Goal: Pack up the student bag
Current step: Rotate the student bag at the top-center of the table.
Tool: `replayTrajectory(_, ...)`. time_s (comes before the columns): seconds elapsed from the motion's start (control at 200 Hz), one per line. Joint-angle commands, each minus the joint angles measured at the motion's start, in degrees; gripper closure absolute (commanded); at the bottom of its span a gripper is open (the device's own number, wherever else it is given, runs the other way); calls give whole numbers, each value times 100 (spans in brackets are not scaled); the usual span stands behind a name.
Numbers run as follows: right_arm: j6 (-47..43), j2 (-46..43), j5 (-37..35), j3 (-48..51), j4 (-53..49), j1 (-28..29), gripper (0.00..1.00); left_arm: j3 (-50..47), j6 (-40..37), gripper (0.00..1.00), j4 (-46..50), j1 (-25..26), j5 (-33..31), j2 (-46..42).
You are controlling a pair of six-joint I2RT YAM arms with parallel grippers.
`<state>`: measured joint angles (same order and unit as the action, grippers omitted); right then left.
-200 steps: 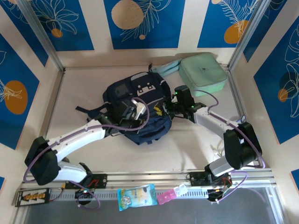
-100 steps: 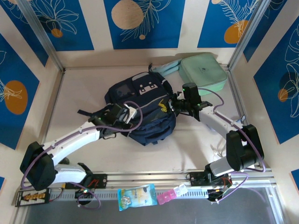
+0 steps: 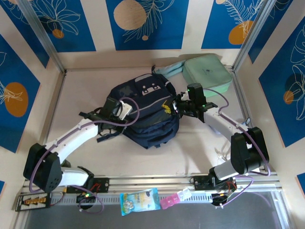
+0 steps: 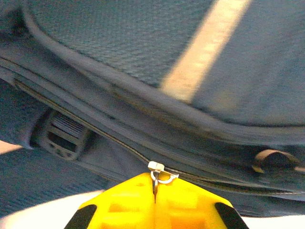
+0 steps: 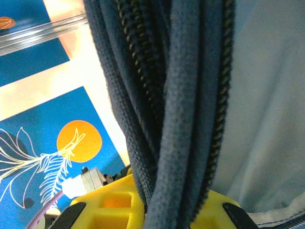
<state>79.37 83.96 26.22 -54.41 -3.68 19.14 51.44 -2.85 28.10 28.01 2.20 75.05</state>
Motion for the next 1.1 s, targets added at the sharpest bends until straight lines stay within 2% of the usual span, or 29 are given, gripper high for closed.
replayTrajectory(0.0, -340, 5, -10, -339, 17, -208, 87, 85, -755, 100, -245, -680, 331, 184)
replayTrajectory(0.155, -455, 193, 245, -455, 60, -212, 87, 297, -1460, 100, -226, -1050, 925, 549)
replayTrajectory(0.245, -511, 329, 371, -499, 121, -224, 87, 479, -1983, 100, -41, -1130, 1031, 788)
replayTrajectory(0.34, -514, 474, 527, -529, 262, -234, 87, 485, -2300, 100, -246, -1316, 1227, 989)
replayTrajectory(0.625, -701, 943, 806, -899, 324, -169, 87, 315, -2024, 100, -631, -1888, 528, 1038)
replayTrajectory(0.705, -868, 1020, 869, -1035, 265, -174, 87, 255, -1939, 100, -736, -2025, 520, 1032)
replayTrajectory(0.765, -998, 1111, 876, -1157, 173, -140, 87, 226, -1844, 99, -778, -2045, 747, 967)
replayTrajectory(0.83, -1067, 1232, 915, -1298, 160, -51, 86, 234, -1699, 90, -747, -2044, 1146, 754)
replayTrajectory(0.905, -1241, 1389, 946, -1546, -75, 74, 80, 175, -1455, 70, -780, -2053, 1283, 387)
replayTrajectory(1.025, -1745, 1441, 530, -1822, -957, 154, 52, 125, -1069, 46, -692, -2051, 931, -246)
replayTrajectory(1.095, -2108, 1241, 2, -1804, -1527, 102, 41, 44, -780, 32, -704, -2056, 587, -621)
